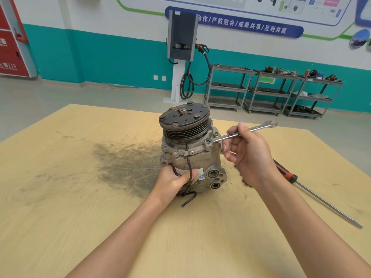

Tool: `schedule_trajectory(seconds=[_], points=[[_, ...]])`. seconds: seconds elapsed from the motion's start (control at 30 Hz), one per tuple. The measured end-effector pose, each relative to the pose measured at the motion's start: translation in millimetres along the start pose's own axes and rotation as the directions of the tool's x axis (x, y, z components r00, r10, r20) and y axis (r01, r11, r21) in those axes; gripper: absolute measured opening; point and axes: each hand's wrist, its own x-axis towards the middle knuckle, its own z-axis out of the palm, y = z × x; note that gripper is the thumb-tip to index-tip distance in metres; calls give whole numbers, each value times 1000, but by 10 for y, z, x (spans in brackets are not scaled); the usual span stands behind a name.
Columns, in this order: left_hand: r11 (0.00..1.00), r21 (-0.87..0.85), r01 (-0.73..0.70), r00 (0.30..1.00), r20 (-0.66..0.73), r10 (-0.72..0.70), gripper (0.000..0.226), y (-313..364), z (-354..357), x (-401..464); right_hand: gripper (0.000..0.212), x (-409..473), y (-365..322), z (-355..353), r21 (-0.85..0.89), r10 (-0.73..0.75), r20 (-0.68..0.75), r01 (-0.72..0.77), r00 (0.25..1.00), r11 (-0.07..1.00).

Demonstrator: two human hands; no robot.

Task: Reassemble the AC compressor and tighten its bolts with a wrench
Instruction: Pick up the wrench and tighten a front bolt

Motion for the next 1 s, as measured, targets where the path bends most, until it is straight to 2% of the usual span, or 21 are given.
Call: schedule_trajectory(seconds=[0.07,0.2,0.33,0.47,0.77,1.0], points=[[1000,-1,5,1000,2,-5,26,2,0,-2,35,7,-20,-5,-13,-5,12,5,1000,1000],[1000,-1,13,1000,0,-13,26,3,3,-1,37,-8,-65,-30,13,-153,21,153,988,988],[1000,-5,16,1000,-3,-16,28,-1,-3,2,39,72,-161,-89,-18,-249,-36,249,968,968],[1000,-6,24,1000,-9,-24,28,-6,-2,2,39,196,-196,-144,-132,-152,-15,148,988,980],[1000,15,25,1000,0,-25,25,-10,-4,6,38,422,-240,-147,-212,-7,86,25,996,977],[1000,7,25,1000,-2,-25,27,-14,-3,2,39,469,-245,-178,-171,54,119,-33,991,985]])
